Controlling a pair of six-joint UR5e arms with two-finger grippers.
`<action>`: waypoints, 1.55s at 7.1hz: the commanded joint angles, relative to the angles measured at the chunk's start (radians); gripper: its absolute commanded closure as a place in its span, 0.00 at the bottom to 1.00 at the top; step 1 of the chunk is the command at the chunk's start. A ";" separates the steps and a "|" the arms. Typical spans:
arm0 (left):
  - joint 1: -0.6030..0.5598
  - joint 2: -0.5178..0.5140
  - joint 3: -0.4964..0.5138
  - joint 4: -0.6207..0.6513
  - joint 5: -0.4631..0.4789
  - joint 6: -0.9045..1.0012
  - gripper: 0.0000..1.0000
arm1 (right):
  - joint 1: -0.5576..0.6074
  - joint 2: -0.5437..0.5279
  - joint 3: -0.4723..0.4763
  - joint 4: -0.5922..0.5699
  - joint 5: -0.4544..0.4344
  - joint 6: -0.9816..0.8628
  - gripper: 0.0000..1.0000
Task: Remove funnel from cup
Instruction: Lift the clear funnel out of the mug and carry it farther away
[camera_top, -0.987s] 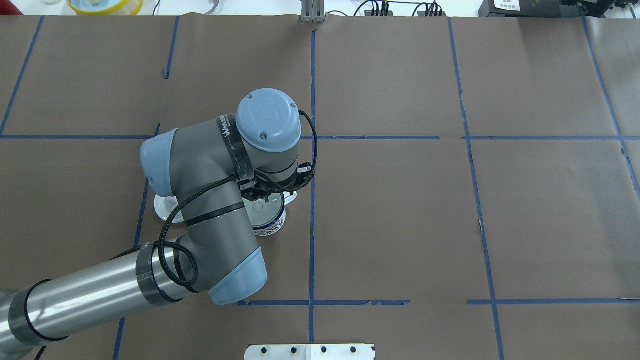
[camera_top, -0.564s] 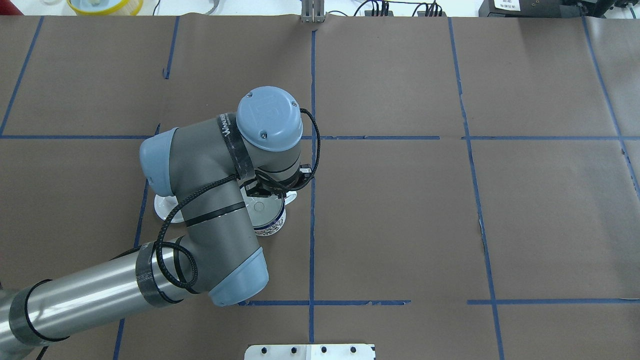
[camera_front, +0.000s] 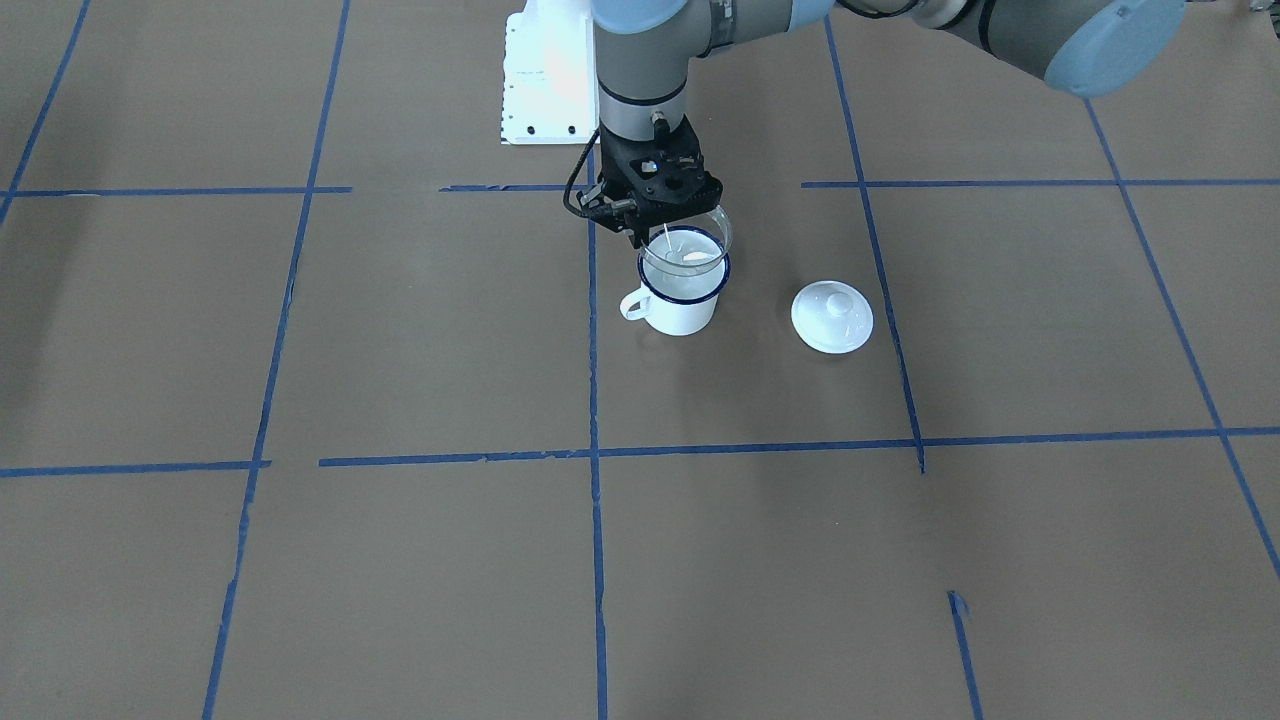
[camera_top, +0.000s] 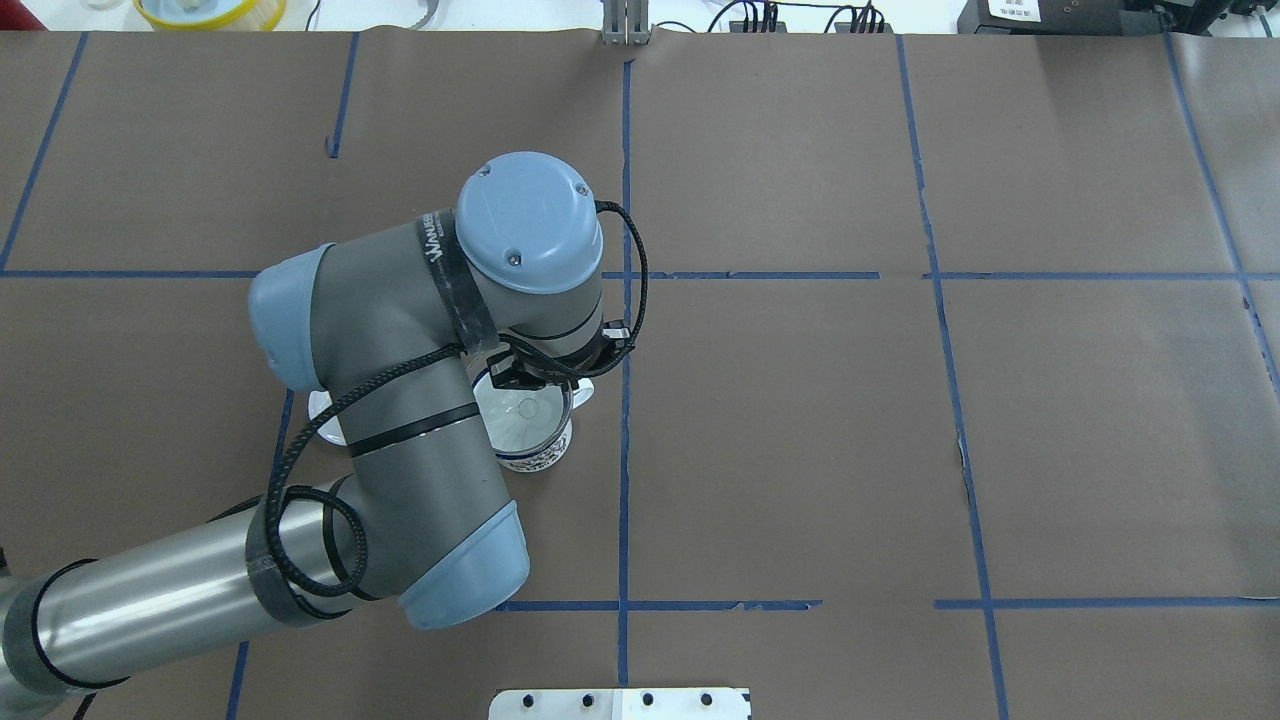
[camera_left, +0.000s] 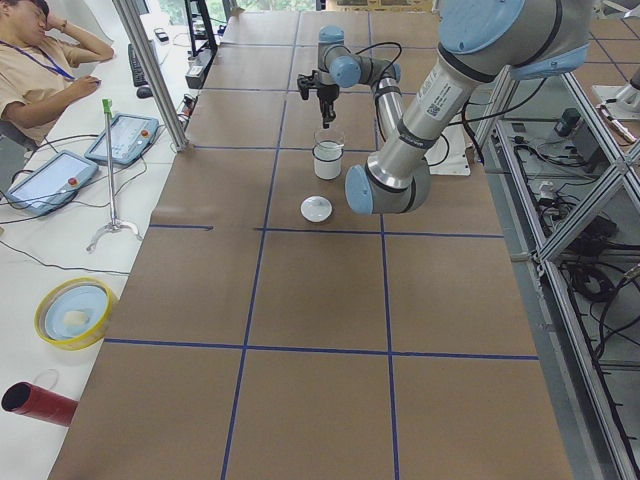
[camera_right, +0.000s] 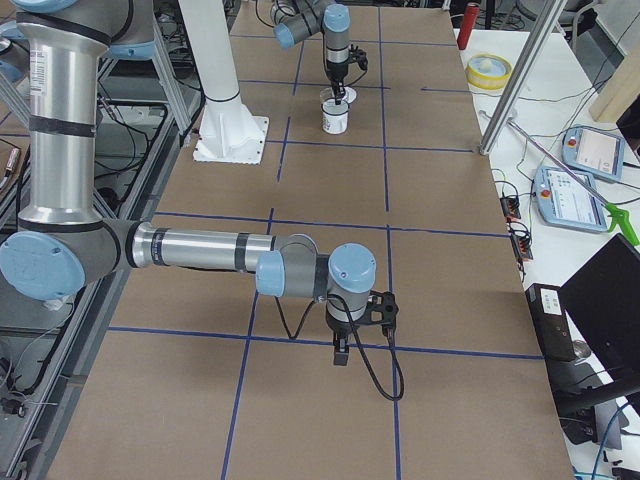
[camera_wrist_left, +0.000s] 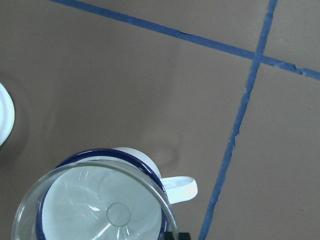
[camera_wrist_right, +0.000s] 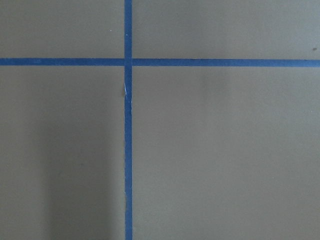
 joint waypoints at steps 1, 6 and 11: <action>-0.073 -0.058 -0.088 0.121 0.006 -0.010 1.00 | 0.000 0.000 0.000 0.000 0.000 0.000 0.00; -0.273 0.152 -0.036 -0.561 0.283 -0.646 1.00 | 0.000 0.000 0.000 0.000 0.000 0.000 0.00; -0.261 0.189 0.550 -1.188 0.551 -0.960 1.00 | 0.000 0.000 0.000 0.000 0.000 0.000 0.00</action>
